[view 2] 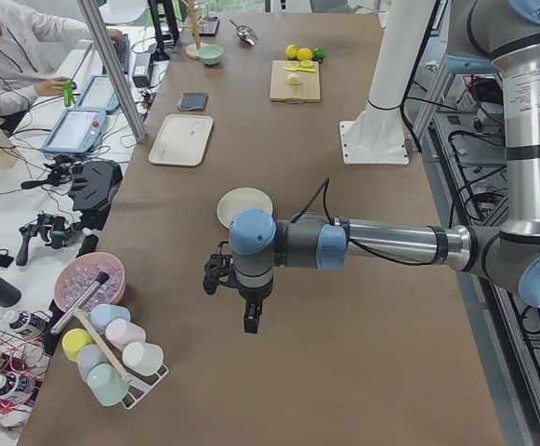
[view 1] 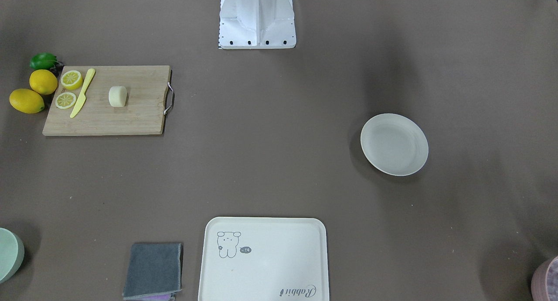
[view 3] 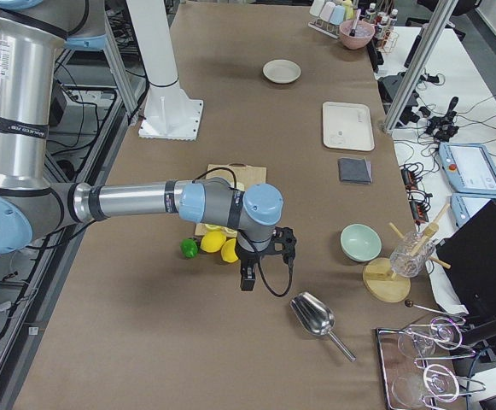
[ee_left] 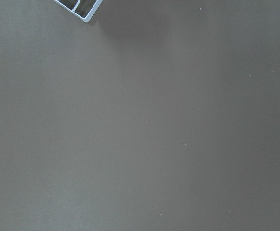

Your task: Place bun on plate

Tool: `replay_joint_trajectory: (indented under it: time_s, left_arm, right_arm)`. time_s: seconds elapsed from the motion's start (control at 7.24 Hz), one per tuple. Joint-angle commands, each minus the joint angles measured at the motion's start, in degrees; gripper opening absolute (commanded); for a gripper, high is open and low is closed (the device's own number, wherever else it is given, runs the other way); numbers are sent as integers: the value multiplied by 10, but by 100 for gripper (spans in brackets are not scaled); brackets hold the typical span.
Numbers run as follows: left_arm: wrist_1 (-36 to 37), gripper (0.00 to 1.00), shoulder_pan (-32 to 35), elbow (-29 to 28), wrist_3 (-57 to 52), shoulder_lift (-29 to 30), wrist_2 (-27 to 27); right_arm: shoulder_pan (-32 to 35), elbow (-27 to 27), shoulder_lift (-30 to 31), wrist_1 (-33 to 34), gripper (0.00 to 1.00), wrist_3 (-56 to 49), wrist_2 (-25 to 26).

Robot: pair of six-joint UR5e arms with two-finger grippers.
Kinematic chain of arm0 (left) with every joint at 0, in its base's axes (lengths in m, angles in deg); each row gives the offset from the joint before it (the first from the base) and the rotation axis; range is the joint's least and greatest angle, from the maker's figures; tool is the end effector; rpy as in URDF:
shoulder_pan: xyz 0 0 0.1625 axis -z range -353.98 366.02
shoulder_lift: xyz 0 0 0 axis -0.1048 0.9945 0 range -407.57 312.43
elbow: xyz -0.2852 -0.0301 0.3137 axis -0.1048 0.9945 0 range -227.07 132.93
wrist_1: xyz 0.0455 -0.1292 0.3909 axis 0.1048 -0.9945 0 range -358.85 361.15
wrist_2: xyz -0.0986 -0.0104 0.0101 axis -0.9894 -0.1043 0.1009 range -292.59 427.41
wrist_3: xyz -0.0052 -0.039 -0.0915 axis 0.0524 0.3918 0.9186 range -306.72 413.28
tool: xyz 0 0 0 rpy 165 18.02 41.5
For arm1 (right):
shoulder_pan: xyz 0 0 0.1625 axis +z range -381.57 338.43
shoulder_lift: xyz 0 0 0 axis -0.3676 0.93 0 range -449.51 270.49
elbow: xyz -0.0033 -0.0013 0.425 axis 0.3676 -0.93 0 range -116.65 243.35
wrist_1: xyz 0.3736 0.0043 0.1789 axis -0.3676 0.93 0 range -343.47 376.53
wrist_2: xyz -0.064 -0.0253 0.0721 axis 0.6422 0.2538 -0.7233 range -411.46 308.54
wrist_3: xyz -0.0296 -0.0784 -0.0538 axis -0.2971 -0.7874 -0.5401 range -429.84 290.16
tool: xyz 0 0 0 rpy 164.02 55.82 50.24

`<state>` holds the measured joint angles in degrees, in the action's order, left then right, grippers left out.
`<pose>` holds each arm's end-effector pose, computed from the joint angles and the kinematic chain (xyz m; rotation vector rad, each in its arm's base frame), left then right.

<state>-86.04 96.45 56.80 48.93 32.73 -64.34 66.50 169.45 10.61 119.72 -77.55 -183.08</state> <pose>-0.0702 -0.4204 0.6248 0.0531 0.7273 0.0740 0.0535 -0.4069 0.6264 -0.0837 -0.7309 -0.1150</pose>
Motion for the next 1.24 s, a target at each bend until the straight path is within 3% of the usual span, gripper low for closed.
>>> replay_joint_trajectory:
  time_s: [0.0, 0.28, 1.11]
  left_arm:
    - [1, 98, -3, -1, -2, -2, -3]
    - [1, 98, -3, -1, 0, -2, -4]
    - [-17, 98, -5, 12, 2, 10, -3]
  right_arm:
    - [0, 1, 2, 0, 100, 1, 0]
    - [1, 28, 11, 8, 100, 0, 0]
    - [1, 36, 4, 0, 100, 1, 0]
